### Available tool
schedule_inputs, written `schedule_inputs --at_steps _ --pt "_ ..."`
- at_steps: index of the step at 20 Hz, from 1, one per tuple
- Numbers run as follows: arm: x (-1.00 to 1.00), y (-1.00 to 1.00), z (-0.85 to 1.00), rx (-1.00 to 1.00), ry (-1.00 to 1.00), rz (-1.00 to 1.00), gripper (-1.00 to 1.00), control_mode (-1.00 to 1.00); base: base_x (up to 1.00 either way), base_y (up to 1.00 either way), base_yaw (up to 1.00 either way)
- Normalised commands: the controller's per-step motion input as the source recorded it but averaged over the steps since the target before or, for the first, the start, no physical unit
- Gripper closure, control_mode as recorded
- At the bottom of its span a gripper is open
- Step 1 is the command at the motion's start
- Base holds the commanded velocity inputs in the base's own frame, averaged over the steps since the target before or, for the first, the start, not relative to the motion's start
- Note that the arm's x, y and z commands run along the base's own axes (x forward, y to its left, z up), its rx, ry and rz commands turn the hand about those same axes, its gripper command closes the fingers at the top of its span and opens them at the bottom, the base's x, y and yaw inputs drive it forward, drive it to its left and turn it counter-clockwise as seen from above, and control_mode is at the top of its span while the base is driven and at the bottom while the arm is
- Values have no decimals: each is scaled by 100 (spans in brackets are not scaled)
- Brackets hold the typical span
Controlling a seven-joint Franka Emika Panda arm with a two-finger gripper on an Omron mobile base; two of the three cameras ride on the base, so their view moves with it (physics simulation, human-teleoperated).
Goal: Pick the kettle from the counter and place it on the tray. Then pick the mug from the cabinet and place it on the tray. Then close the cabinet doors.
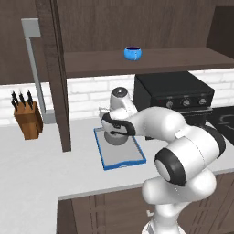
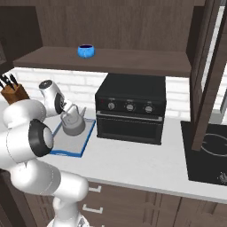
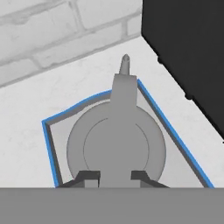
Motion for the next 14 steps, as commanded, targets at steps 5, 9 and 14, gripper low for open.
schedule_inputs --at_steps 5,9,14 --pt "12 0 -14 0 0 3 100 -100 0 0 0" --pt "15 0 -20 0 0 5 100 -100 0 0 0" --pt "11 0 -20 0 0 7 100 -100 0 0 0"
